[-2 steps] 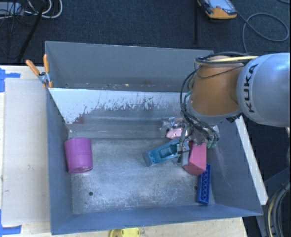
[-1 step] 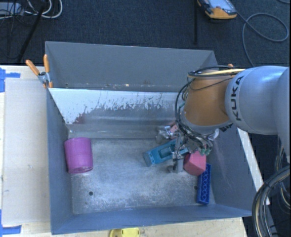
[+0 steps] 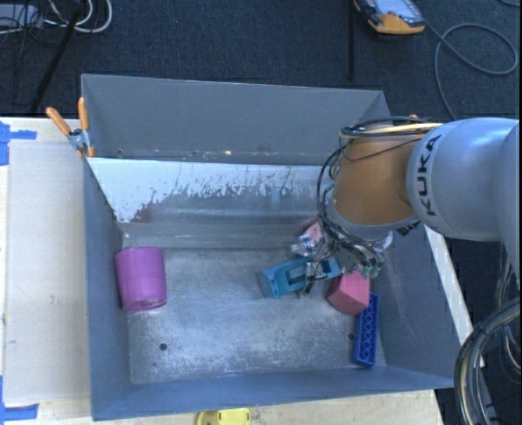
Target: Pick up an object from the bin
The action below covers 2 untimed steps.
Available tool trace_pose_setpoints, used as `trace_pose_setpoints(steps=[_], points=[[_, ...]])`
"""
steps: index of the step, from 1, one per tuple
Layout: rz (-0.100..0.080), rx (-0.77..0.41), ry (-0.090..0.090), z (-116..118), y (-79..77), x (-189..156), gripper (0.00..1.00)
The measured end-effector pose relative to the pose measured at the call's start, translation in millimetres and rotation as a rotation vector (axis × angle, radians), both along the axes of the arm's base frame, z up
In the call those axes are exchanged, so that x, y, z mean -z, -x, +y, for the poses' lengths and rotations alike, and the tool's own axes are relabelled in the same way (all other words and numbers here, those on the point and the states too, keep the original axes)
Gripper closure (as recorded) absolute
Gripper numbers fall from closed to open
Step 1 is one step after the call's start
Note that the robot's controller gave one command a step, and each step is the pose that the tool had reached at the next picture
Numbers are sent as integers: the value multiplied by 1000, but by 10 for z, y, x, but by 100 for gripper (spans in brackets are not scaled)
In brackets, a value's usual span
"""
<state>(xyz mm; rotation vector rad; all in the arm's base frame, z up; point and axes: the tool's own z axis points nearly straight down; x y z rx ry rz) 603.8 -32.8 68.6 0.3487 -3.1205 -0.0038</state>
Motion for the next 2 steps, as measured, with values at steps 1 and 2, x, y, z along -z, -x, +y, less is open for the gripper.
trace_pose_setpoints(steps=[1,2], points=[[0,0,0,0,0,0,100],[3,0,0,1,15,-37,100]])
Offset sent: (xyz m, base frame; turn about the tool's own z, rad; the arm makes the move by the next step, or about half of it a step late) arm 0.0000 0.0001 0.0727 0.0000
